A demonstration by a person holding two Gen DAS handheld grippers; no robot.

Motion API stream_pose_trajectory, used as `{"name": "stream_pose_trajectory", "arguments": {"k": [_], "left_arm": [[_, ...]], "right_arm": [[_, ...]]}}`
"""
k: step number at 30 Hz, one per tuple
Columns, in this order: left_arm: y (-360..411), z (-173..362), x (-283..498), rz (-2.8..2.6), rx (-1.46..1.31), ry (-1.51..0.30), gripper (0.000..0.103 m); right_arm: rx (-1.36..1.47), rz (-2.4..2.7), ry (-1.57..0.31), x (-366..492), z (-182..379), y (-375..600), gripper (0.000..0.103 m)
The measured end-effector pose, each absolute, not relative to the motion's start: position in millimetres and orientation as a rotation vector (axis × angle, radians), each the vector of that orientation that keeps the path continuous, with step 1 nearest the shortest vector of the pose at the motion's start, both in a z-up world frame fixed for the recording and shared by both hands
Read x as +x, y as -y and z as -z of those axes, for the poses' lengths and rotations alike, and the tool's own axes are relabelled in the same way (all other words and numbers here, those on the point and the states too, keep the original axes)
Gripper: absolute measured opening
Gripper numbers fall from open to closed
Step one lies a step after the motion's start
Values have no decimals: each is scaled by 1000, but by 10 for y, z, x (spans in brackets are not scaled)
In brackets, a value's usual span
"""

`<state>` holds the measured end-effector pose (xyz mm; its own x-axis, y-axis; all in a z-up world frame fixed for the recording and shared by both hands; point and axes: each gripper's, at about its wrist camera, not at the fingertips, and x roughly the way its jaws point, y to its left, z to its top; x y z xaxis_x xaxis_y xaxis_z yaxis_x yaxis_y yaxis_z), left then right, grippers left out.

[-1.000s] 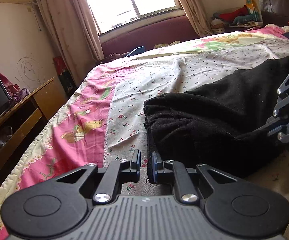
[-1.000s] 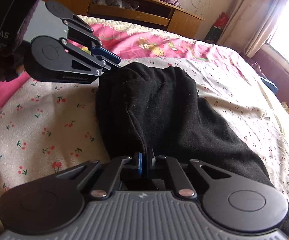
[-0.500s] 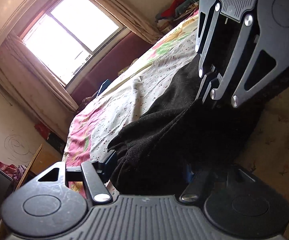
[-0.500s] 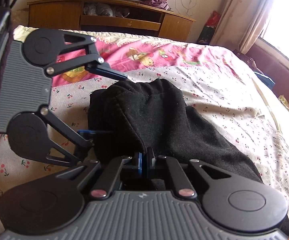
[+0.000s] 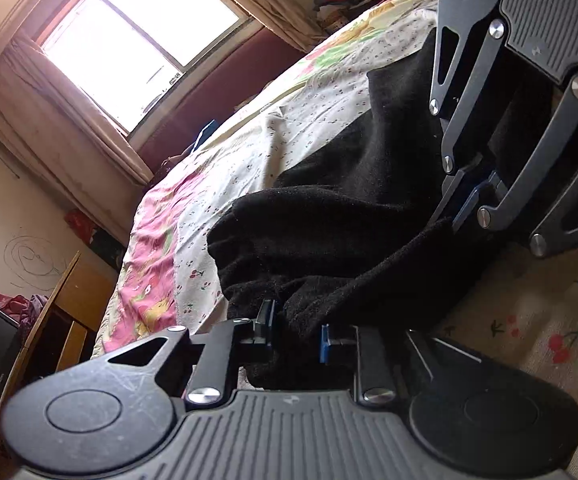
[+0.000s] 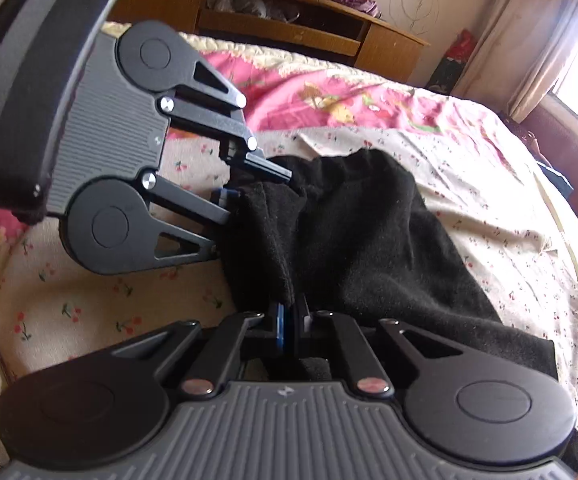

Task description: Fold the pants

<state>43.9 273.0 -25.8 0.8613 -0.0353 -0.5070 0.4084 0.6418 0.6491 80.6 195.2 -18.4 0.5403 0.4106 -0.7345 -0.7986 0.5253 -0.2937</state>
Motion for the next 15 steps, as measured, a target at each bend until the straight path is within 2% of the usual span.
{"name": "stream_pose_trajectory", "arguments": {"k": [4,9,15], "left_arm": [[-2770,234,426,246,871,-468,59],[-2914,60,390,218,750,-535,62],[-2894,-25,236,142,731,-573,62]], "right_arm": [[-699,-789,-625,752,208,-1876,14],[-544,-760,-645,731,-43,-1550,17],[-294,-549,-745,821,-212,-751,21]]}}
